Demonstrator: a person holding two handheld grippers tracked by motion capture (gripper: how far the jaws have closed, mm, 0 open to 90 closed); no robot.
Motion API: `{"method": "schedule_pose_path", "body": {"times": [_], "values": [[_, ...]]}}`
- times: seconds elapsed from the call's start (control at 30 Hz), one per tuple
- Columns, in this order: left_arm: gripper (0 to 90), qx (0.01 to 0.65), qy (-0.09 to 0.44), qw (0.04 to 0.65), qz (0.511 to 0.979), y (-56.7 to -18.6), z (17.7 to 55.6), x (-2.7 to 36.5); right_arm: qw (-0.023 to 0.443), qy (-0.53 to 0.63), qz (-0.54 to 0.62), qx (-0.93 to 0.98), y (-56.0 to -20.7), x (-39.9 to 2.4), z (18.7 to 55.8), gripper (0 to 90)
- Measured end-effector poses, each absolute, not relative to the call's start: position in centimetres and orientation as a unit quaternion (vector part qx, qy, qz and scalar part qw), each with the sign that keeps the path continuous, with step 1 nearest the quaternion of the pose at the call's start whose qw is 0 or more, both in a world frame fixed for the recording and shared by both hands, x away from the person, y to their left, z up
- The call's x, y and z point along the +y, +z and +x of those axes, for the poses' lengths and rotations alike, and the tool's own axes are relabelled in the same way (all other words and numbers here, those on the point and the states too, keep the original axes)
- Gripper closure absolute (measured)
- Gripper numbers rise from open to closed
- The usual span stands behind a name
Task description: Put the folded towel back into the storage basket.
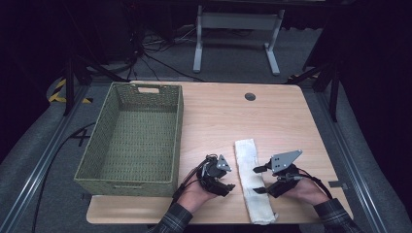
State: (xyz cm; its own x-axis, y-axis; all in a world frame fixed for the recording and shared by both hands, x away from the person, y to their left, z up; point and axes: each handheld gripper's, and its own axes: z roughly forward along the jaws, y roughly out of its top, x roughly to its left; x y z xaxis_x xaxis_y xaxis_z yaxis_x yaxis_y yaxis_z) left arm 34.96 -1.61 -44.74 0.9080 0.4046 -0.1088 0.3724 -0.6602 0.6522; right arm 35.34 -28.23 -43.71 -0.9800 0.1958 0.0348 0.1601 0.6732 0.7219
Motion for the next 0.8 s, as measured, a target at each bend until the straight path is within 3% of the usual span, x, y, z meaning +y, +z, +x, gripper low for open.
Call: {"method": "schedule_pose_path", "body": {"times": [0.27, 0.6, 0.7, 0.8], "values": [[31.8, 0.213, 0.029, 0.358, 0.909, -45.1, 35.2, -1.5, 0.018, 0.369, 0.056, 0.928, -45.2, -26.9, 34.0, 15.9], [31.3, 0.215, 0.027, 0.345, 0.913, -45.2, 35.5, -1.2, 0.03, 0.356, 0.044, 0.933, -46.3, -26.7, 33.5, 14.7], [31.5, 0.215, 0.026, 0.346, 0.913, -45.3, 35.5, -1.3, 0.029, 0.357, 0.05, 0.932, -46.3, -26.9, 33.3, 18.2], [31.8, 0.217, 0.028, 0.349, 0.911, -45.4, 35.4, -1.4, 0.025, 0.358, 0.048, 0.932, -46.1, -27.1, 33.1, 29.7]]}}
